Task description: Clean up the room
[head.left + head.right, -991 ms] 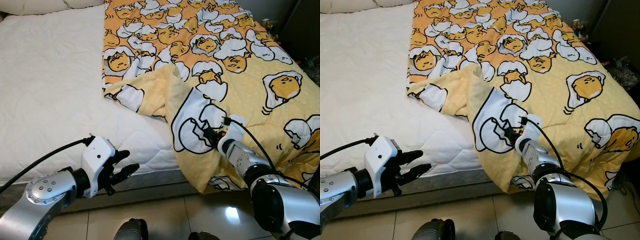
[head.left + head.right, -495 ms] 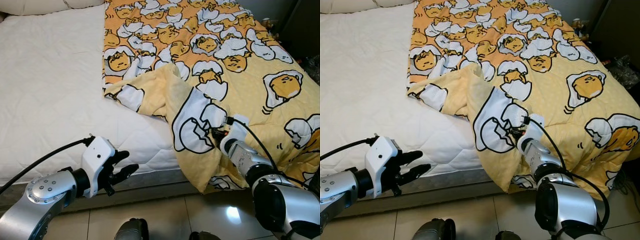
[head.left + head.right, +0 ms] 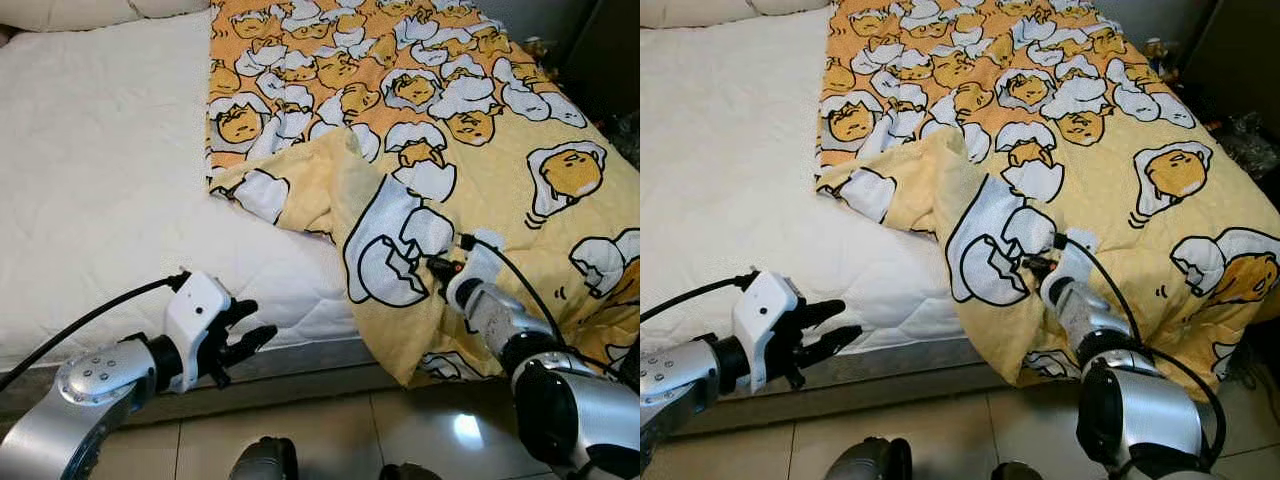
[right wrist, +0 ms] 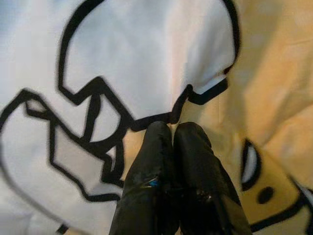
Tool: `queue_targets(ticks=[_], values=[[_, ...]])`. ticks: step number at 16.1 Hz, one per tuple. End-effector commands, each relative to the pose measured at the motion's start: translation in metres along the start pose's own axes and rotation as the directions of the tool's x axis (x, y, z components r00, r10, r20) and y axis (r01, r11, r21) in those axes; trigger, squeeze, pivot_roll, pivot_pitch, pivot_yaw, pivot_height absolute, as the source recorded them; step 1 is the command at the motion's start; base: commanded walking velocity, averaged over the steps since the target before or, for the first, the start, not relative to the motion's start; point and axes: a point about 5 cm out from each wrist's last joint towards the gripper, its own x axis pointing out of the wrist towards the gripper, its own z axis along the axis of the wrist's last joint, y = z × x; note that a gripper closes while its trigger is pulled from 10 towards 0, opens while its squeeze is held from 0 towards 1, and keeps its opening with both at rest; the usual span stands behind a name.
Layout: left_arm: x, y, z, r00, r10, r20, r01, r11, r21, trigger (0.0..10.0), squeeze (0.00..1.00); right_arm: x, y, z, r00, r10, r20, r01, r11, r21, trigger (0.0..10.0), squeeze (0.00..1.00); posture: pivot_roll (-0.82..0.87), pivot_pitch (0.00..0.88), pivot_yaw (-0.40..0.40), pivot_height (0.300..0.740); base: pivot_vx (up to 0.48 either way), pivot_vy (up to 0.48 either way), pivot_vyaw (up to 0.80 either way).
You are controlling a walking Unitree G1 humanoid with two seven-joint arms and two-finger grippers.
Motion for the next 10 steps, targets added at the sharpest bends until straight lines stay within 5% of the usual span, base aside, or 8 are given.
queue_targets(ticks=[1,3,5,8,9,10], values=[[0.002,0.0,-0.003,1.0,0.004,-0.005,-0.004,1.0,0.0,10.0,0.0,-0.001,0.004,0.0,0.994,0.104,0.012,-0.104,0.995,-0.006,0.0,0.0,0.15,0.088,0.074,0.74,0.0,0.0,0.0],[0.004,0.0,-0.004,1.0,0.005,-0.002,-0.005,1.0,-0.002,10.0,0.0,-0.002,0.019,-0.009,0.956,0.294,-0.026,-0.294,0.955,-0.032,0.0,0.0,0.14,0.085,0.078,0.74,0.0,0.0,0.0],[0.006,0.0,-0.004,1.0,0.001,0.003,-0.001,1.0,-0.007,10.0,0.0,-0.005,0.045,-0.026,0.829,0.546,-0.118,-0.555,0.83,-0.058,0.0,0.0,0.13,0.081,0.088,0.74,0.0,0.0,0.0],[0.009,0.0,-0.005,1.0,0.002,0.009,-0.002,1.0,-0.006,10.0,0.0,-0.01,0.062,-0.041,0.732,0.648,-0.208,-0.678,0.724,-0.13,0.0,0.0,0.12,0.071,0.08,0.74,0.0,0.0,0.0],[0.009,0.001,-0.004,1.0,0.007,0.015,-0.007,1.0,-0.007,10.0,0.0,-0.009,0.058,-0.042,0.784,0.588,-0.197,-0.619,0.76,-0.197,10.0,0.0,0.12,0.062,0.075,0.74,0.0,0.0,0.0],[0.009,0.001,-0.004,1.0,0.009,0.016,-0.009,1.0,-0.006,10.0,0.0,-0.008,0.052,-0.041,0.828,0.535,-0.169,-0.561,0.8,-0.215,10.0,0.0,0.12,0.055,0.072,0.74,0.0,0.0,0.0]])
